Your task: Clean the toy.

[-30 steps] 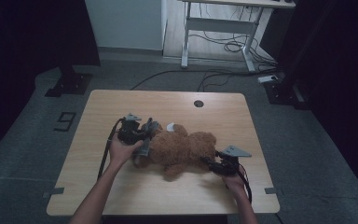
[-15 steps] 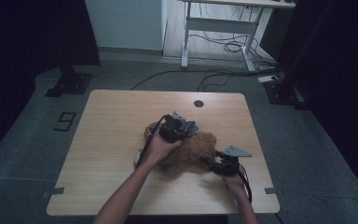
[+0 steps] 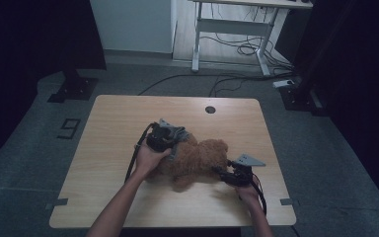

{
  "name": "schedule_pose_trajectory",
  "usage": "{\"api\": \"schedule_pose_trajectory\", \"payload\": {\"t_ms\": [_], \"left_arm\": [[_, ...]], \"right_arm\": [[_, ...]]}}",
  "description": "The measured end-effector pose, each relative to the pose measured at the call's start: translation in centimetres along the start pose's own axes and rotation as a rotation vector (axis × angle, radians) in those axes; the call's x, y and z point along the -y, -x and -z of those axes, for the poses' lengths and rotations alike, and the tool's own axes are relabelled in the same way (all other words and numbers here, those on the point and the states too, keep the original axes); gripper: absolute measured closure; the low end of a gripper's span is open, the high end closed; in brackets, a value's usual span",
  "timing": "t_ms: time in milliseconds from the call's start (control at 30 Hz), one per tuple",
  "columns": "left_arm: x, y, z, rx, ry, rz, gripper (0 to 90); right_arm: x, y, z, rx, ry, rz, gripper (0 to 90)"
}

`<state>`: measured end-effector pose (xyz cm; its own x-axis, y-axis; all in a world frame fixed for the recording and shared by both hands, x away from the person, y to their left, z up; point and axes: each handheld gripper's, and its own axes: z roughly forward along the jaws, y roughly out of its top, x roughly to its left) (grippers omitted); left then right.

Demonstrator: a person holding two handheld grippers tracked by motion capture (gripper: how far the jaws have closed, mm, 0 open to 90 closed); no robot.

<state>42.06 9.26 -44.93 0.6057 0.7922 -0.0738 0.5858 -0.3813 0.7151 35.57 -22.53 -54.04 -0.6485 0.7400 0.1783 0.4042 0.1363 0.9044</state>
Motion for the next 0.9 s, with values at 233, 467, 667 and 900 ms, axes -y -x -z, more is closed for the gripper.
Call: {"api": "schedule_pose_trajectory", "payload": {"t_ms": [233, 467, 667, 900], "left_arm": [[3.6, -2.9, 0.7, -0.011, -0.014, 0.092, 81.1], [5.7, -4.2, -0.5, -0.001, -0.061, 0.134, 80.8], [6.7, -4.9, -1.2, -0.006, -0.09, 0.151, 80.5], [5.4, -5.2, 1.3, -0.002, -0.035, 0.157, 80.4]], "right_arm": [[0.0, 0.0, 0.0, 0.0, -0.001, -0.004, 43.6], [0.0, 0.0, -0.1, 0.0, 0.003, -0.011, 43.7], [0.0, 0.1, -0.1, -0.002, 0.004, -0.013, 43.7], [0.0, 0.1, -0.1, -0.003, 0.005, -0.011, 43.7]]}}
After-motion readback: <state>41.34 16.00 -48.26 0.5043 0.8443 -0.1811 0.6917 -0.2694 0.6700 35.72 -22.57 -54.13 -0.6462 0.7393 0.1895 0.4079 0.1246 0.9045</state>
